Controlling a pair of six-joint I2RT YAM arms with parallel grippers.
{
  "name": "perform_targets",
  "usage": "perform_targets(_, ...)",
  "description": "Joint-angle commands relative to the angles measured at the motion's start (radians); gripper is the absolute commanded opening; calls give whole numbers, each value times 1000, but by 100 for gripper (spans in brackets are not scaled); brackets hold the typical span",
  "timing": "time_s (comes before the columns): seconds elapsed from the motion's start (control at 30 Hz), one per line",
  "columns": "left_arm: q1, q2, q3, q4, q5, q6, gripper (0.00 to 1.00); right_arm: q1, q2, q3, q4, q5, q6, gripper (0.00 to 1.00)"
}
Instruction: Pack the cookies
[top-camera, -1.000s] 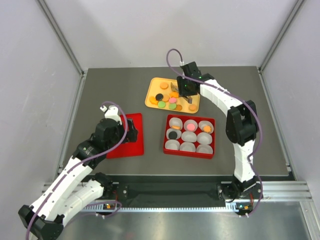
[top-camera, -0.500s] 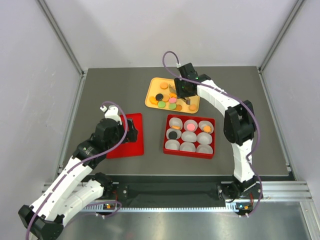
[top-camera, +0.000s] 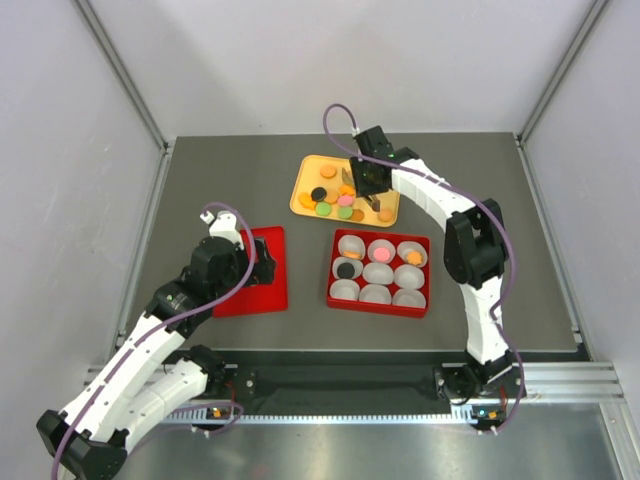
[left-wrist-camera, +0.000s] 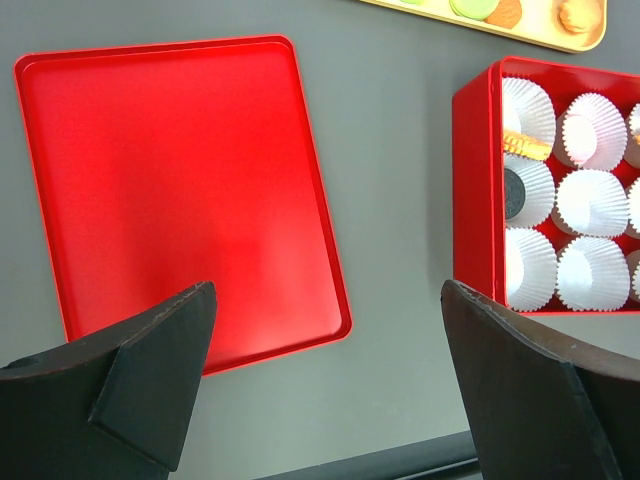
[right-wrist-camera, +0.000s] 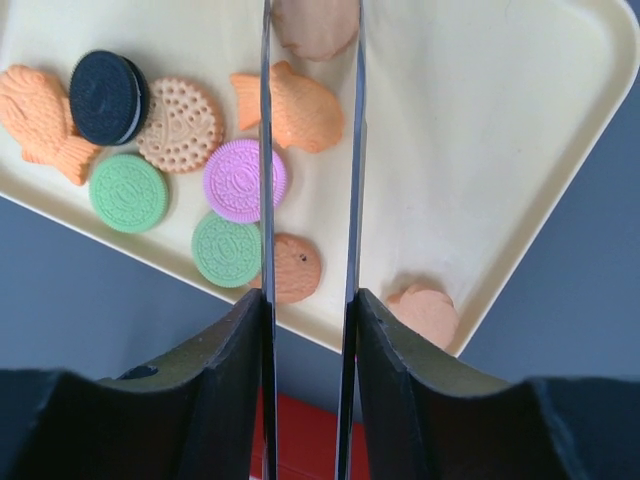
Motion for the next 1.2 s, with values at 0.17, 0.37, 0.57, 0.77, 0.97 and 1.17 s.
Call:
perform_targets(0.17, -5, 1, 3, 13, -22, -8, 99, 11, -98, 98, -6, 43, -13, 33)
perform_targets(0.37, -7, -7, 3, 12, -24, -8, 99, 10, -190, 84, -17, 35, -9, 32)
perform_targets(0.57, -7, -8, 3, 15, -13, -6, 99, 11, -430, -152, 11, -6, 28, 31)
perform_targets(0.77, -7, -11, 3, 16, 1, -3, 99, 28, -751, -515, 17, -77, 60, 32)
perform_targets(0.97, -8, -22, 2, 18, 1, -2, 99, 120, -1004, -726, -96, -74, 111, 32)
perform_targets(1.17, -10, -11, 3, 21, 15, 3, 99, 229, -1158, -856, -184, -48, 195, 33)
